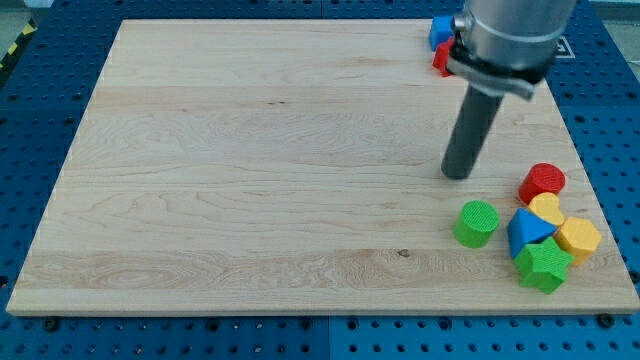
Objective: Move the green circle to the left side of the yellow heart
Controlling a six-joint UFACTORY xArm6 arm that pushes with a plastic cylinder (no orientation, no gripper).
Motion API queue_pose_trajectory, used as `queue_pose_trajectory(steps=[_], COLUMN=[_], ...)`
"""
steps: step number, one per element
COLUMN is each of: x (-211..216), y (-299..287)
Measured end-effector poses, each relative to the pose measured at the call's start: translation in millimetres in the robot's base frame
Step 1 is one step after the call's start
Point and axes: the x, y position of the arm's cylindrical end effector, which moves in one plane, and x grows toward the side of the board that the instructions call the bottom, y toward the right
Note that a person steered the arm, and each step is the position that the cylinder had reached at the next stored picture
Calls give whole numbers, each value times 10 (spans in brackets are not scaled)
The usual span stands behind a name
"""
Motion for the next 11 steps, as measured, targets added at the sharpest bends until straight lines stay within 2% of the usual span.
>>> queue_pose_trajectory(steps=[1,2,3,4,11], x=[242,262,761,994,438], y=[-125,-384,-522,-180,114])
